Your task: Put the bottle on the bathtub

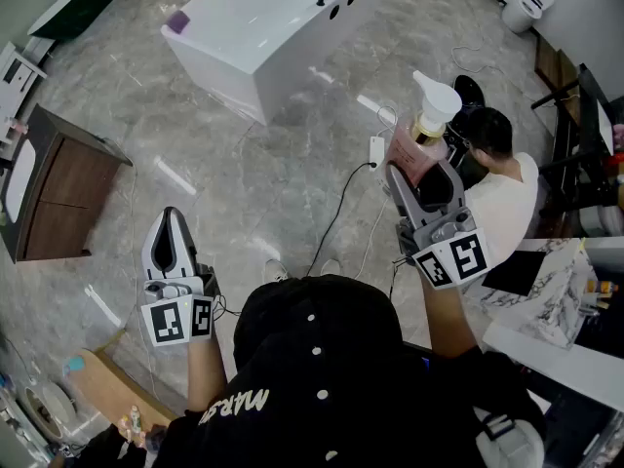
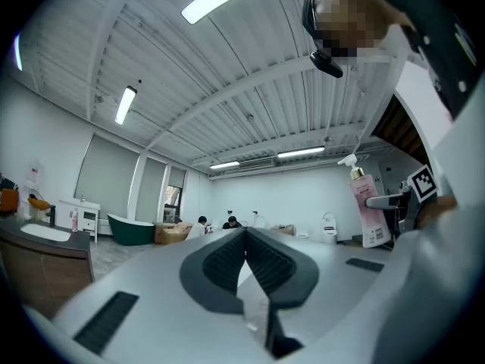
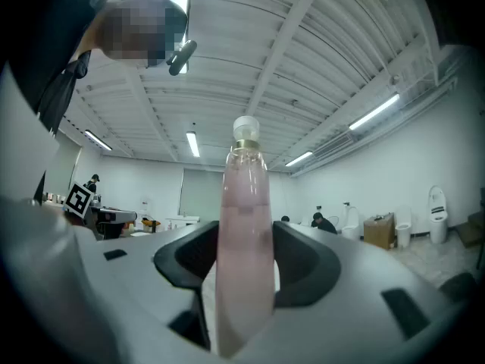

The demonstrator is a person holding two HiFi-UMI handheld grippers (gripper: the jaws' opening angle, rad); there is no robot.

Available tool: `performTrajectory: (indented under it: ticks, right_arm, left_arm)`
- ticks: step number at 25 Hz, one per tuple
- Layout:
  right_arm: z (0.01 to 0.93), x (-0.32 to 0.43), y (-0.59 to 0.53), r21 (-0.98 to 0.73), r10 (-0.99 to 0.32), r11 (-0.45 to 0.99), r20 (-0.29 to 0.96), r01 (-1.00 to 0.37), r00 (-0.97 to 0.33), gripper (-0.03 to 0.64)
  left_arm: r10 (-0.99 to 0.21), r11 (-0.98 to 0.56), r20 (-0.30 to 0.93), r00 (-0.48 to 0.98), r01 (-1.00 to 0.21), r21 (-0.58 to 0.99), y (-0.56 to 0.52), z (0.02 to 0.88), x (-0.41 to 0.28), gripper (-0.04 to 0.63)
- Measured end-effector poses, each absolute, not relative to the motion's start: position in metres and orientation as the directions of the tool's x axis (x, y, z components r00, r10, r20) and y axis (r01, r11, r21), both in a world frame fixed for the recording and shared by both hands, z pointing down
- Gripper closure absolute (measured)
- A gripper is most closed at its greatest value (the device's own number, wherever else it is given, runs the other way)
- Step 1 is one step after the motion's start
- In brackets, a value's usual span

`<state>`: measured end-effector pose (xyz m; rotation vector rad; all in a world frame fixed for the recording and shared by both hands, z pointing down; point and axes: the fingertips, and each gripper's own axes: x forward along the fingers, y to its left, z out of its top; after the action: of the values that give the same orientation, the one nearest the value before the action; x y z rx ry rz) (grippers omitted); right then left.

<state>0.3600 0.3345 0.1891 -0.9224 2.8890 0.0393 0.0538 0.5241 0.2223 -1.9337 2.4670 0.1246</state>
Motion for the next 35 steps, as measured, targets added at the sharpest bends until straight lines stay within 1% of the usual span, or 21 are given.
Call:
performTrajectory:
  ticks: [10, 16, 22, 28, 35]
  right_arm:
    - [0.192, 0.377, 0.334, -0.020, -0.565, 0.824, -0.111, -0.566, -0.818, 0.396]
    - [0.197, 0.399, 0.329, -0.030, -0.562, 0.826, -0.122, -0.563, -0.818, 0.394]
    - [0.212, 0.409, 0.323, -0.037, -0.544, 0.839, -0.099, -0.543, -0.833, 0.396]
    - [0.218, 0.392, 0.306, -0.026, -0.545, 0.838, -0.088, -0.545, -0.834, 0.396]
    - [0.210, 0.361, 0.262, -0.016, -0.591, 0.805, -0.101, -0.593, -0.800, 0.396]
  left_arm:
    - [-0.969, 0.244, -0.030, -0.246, -0.969, 0.048, 0.525, 0.224, 0.077, 0.584]
    - [-0.958, 0.285, -0.018, -0.286, -0.957, 0.060, 0.528, 0.225, 0.099, 0.584]
    - [-0.955, 0.295, 0.021, -0.294, -0.952, 0.083, 0.524, 0.237, 0.118, 0.584]
    - [-0.967, 0.256, 0.031, -0.254, -0.963, 0.084, 0.494, 0.247, 0.102, 0.584]
    - [-0.981, 0.192, -0.014, -0.194, -0.976, 0.097, 0.427, 0.245, 0.056, 0.584]
